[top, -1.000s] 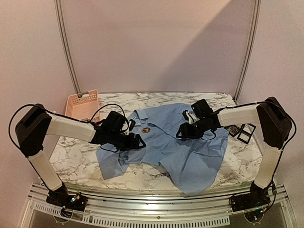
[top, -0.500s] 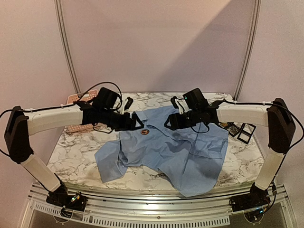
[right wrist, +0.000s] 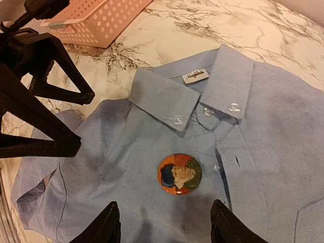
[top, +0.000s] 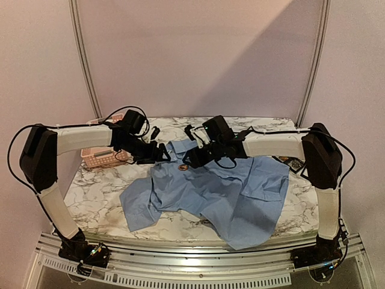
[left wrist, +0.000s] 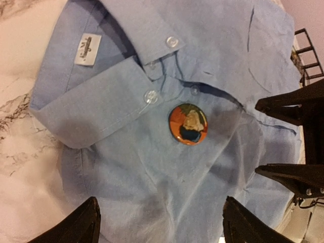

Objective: Remove the brooch from the garment
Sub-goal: Pick up the brooch from the crumpled clothing.

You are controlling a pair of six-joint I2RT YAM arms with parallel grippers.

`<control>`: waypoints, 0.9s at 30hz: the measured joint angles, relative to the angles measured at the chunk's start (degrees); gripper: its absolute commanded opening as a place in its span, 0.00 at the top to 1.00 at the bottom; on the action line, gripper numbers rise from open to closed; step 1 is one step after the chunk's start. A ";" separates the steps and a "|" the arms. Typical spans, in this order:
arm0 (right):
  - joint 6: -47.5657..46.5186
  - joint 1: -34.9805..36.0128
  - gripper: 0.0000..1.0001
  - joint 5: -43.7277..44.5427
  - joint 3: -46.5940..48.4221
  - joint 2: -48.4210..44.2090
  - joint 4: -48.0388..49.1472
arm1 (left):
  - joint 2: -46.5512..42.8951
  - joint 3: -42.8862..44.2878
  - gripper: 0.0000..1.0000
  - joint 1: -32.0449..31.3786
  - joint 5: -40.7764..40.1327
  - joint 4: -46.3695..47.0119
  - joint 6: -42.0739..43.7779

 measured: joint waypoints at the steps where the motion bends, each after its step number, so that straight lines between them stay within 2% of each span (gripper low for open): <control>1: -0.76 0.28 0.42 -0.09 1.55 1.40 0.13 | 0.39 -0.09 0.17 0.20 0.00 -0.48 0.17; 13: -10.27 1.62 0.42 4.26 9.94 11.78 -0.11 | 6.80 1.05 0.16 1.16 -2.62 -6.25 3.34; 24: -16.79 3.08 0.42 7.26 12.52 15.15 -0.85 | 8.61 2.19 0.41 1.22 -4.28 -7.98 4.59; 27: -17.99 3.78 0.43 7.72 12.76 16.09 -0.87 | 8.63 2.29 0.43 1.27 -4.42 -8.46 4.72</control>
